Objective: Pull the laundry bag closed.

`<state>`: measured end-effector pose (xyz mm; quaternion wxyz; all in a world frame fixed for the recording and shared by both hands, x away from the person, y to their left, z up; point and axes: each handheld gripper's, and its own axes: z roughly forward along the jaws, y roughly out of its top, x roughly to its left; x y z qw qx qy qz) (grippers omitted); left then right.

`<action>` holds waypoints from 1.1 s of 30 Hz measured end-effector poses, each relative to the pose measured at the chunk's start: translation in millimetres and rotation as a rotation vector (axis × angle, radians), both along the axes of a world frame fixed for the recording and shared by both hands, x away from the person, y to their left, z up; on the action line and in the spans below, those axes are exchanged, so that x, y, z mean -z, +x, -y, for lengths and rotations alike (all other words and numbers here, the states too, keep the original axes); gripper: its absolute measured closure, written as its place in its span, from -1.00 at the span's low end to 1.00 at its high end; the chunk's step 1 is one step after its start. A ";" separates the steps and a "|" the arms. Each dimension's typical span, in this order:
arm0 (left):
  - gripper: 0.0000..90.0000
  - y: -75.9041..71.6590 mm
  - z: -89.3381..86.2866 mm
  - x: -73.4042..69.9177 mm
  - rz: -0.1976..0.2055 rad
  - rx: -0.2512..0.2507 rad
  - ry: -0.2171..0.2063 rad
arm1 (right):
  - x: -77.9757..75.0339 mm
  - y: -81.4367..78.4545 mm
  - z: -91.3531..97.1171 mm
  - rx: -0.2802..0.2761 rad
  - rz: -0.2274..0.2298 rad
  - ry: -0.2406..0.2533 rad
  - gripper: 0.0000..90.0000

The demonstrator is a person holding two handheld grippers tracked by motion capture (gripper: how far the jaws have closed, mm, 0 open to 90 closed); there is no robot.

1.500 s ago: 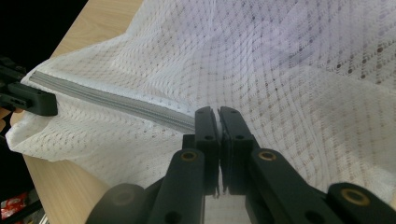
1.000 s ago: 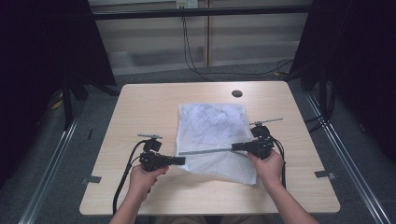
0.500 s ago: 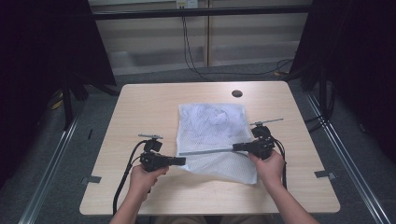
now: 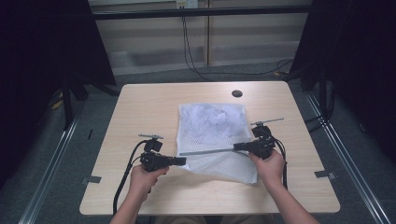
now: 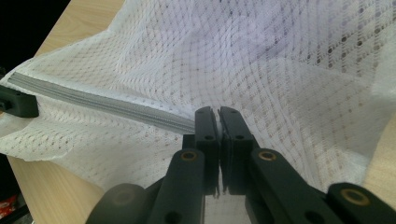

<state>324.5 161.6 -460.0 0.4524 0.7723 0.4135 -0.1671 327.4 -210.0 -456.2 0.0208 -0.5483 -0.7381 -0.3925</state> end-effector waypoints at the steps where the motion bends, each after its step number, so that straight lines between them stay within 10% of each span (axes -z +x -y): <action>1: 0.98 0.4 -0.1 0.1 0.003 0.005 0.001 | 0.2 0.1 0.2 -0.001 0.001 0.002 0.93; 33: 0.98 -1.6 4.4 -0.1 -0.002 0.022 0.007 | -0.8 -1.0 10.9 0.015 -0.001 -0.014 0.93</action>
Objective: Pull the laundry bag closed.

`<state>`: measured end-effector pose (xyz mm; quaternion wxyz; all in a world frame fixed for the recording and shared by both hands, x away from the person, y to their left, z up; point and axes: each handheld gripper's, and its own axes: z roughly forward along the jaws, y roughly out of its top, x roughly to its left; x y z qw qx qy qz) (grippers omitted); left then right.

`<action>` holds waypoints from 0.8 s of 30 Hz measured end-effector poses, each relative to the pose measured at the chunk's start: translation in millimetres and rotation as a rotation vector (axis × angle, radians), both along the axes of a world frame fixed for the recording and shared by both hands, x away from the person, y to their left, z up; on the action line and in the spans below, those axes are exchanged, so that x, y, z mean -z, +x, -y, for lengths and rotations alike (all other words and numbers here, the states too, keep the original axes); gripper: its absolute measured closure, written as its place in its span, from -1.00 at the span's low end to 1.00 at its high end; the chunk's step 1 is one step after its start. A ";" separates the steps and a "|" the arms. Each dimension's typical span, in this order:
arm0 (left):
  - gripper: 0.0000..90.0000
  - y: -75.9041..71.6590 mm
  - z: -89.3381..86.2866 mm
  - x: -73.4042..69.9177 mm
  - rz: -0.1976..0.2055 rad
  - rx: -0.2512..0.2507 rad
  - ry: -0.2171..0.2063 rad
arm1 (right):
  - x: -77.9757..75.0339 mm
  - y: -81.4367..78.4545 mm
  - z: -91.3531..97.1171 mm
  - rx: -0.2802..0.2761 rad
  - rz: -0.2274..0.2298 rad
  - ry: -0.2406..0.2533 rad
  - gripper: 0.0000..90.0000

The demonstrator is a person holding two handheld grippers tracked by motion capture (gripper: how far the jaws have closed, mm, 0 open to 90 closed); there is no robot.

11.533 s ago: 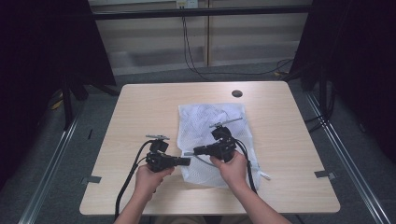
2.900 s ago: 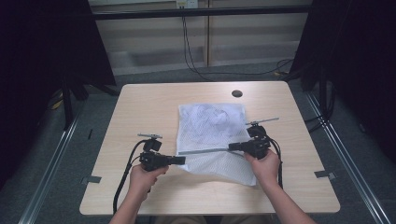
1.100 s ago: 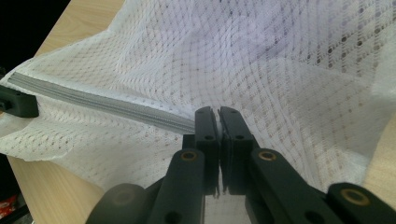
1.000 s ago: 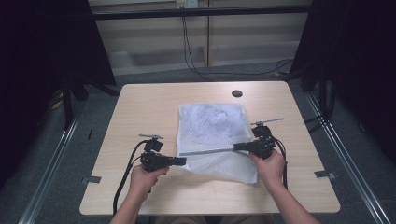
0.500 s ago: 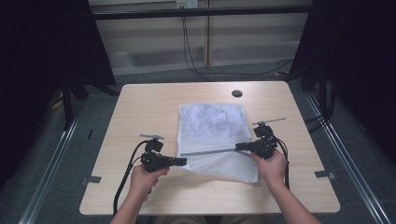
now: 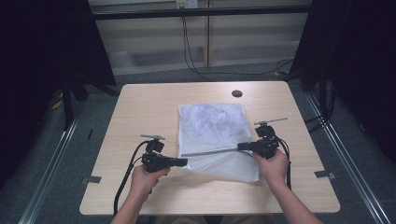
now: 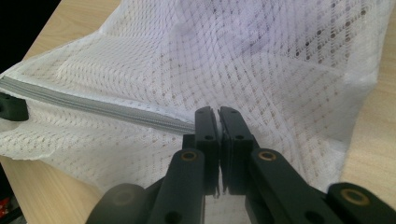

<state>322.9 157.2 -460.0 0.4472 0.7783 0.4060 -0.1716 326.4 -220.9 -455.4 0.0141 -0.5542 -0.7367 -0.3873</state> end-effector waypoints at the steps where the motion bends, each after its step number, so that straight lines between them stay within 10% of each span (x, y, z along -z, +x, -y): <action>1: 0.98 0.0 0.0 -0.6 0.001 0.006 0.002 | 0.0 0.1 0.5 0.000 0.000 0.002 0.93; 24: 0.98 -1.1 0.5 -1.7 0.000 0.010 0.011 | 1.6 -0.4 4.4 0.002 -0.001 -0.001 0.93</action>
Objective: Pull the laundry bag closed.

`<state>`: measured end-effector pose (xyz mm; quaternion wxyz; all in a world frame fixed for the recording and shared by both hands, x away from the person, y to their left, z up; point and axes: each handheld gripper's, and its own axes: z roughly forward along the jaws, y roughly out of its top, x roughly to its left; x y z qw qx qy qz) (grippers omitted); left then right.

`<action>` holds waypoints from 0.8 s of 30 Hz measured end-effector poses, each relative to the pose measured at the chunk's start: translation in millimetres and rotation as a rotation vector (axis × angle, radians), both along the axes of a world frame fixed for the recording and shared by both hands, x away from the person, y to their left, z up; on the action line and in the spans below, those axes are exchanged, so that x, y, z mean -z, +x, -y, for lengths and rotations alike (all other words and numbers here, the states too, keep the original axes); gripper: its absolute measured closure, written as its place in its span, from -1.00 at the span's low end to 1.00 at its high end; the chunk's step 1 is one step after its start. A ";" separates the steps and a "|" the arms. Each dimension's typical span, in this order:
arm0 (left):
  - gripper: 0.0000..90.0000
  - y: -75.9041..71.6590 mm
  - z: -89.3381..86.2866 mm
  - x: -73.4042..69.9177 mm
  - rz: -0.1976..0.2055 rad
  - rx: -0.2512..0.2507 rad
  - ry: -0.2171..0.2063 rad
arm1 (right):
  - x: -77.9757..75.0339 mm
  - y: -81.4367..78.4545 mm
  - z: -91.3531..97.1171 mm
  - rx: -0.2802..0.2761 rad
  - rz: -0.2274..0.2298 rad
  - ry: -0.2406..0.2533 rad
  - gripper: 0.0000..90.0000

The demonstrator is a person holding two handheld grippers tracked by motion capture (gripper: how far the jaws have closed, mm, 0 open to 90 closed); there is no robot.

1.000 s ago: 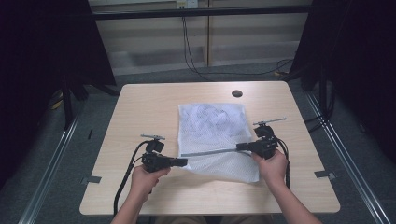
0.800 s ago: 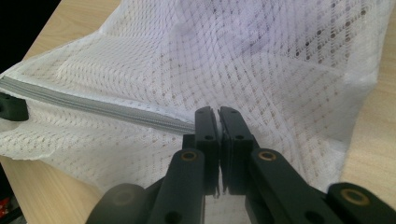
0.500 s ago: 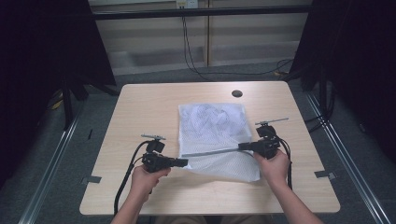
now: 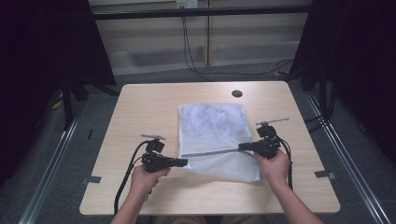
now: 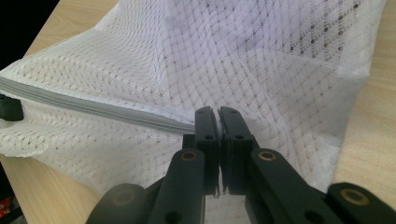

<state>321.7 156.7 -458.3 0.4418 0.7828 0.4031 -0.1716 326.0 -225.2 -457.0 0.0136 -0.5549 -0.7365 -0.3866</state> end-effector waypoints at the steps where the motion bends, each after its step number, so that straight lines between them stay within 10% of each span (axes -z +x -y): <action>1: 0.98 -0.4 0.6 0.1 -0.006 0.002 -0.008 | 0.0 0.1 0.1 -0.003 -0.002 -0.003 0.93; 11: 0.99 -0.8 0.3 -1.1 0.002 0.003 0.007 | -1.9 0.4 3.0 0.012 0.007 -0.009 0.94; 13: 0.99 0.0 -11.6 -3.8 0.006 -0.026 -0.004 | -4.5 -0.3 8.2 0.054 0.041 -0.163 0.94; 16: 0.98 0.0 -19.5 -0.9 -0.020 -0.017 -0.028 | 5.1 -1.1 44.3 0.119 -0.027 0.046 0.93; 19: 0.98 0.7 -10.6 -1.7 -0.001 -0.020 -0.006 | 0.9 -3.8 33.9 0.087 0.013 -0.114 0.93; 24: 0.98 1.1 -15.0 -2.7 -0.004 -0.025 -0.013 | 1.4 -4.5 37.7 0.092 0.020 -0.043 0.93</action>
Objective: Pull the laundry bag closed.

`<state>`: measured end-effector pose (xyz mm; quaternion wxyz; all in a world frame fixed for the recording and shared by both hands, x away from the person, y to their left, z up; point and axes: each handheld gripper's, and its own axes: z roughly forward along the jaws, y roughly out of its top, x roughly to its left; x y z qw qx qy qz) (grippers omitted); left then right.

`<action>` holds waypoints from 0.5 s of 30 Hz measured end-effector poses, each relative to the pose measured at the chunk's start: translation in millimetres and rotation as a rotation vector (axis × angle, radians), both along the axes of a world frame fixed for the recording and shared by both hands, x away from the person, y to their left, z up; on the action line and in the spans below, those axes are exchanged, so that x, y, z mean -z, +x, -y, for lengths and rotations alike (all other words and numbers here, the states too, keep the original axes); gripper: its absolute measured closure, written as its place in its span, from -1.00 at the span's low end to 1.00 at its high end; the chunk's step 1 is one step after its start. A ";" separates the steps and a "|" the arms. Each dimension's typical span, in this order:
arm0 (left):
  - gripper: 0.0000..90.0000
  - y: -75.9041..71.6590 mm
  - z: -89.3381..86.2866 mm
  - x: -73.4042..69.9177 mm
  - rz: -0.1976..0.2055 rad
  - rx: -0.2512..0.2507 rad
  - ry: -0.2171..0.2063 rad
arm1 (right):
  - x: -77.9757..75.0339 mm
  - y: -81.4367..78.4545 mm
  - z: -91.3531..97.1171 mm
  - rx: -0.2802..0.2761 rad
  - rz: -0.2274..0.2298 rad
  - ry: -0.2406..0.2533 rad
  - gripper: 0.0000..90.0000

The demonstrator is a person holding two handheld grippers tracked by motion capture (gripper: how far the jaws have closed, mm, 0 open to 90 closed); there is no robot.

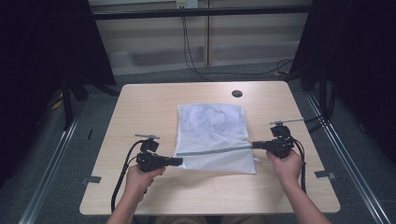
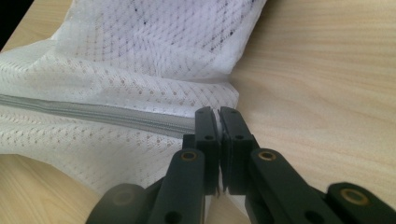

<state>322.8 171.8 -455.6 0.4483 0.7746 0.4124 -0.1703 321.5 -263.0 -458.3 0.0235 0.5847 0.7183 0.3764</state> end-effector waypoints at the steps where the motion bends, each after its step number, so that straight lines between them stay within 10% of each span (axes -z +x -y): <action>1: 0.98 0.4 0.1 0.2 0.018 0.005 0.011 | -0.3 -0.4 -0.5 -0.002 0.004 -0.006 0.93; 6: 0.93 -1.5 4.3 1.0 0.027 0.020 0.030 | -2.5 -2.9 2.2 -0.004 0.028 0.009 0.92; 15: 0.17 -3.4 5.7 1.7 0.064 0.027 0.111 | -2.1 -3.6 6.3 0.000 0.035 0.008 0.89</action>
